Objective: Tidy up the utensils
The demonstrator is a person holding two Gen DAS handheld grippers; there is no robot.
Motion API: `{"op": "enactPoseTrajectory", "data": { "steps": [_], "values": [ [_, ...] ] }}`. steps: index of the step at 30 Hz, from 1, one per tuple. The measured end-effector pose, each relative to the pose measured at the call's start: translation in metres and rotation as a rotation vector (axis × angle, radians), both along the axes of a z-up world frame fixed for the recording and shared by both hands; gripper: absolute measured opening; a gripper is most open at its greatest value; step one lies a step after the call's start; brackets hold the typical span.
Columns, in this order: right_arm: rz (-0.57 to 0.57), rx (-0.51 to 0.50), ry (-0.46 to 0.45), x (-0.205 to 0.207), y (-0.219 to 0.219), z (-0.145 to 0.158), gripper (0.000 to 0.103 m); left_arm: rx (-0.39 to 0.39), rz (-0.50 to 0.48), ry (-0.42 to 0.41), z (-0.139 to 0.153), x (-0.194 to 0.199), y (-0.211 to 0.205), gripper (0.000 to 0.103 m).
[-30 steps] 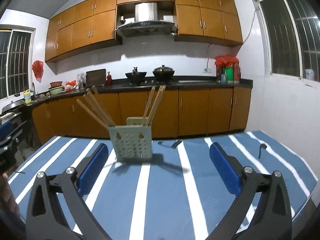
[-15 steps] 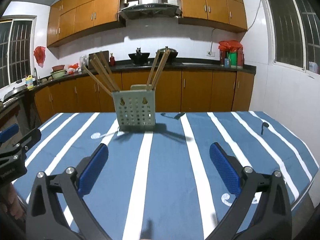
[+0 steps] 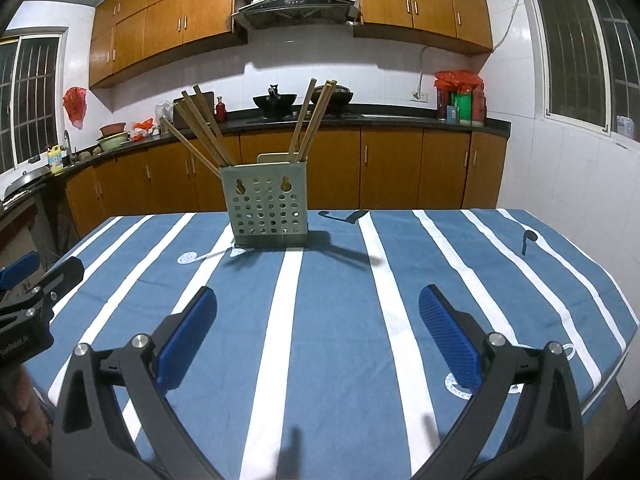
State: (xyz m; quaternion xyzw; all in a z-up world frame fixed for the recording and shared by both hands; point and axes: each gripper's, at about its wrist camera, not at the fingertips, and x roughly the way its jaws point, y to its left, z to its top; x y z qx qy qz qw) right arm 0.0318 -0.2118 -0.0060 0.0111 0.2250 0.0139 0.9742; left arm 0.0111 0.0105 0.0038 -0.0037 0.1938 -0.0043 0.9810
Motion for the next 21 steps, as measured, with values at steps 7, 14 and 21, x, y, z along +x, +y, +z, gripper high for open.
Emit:
{"op": "enactPoseTrajectory", "data": {
  "steps": [7, 14, 21],
  "values": [
    [-0.001, 0.002, 0.003, 0.0005, 0.0002, -0.0004, 0.099, 0.004, -0.004, 0.0, -0.0007, 0.0, -0.0033, 0.101],
    [-0.004, 0.007, 0.006, 0.0008, 0.0002, -0.001, 0.099, 0.005, -0.007, 0.001, -0.0006, 0.0009, -0.0059, 0.101],
    [-0.004, 0.007, 0.007, 0.0009, 0.0004, -0.0011, 0.099, 0.004, -0.006, 0.002, -0.001, 0.0013, -0.0077, 0.101]
  ]
}}
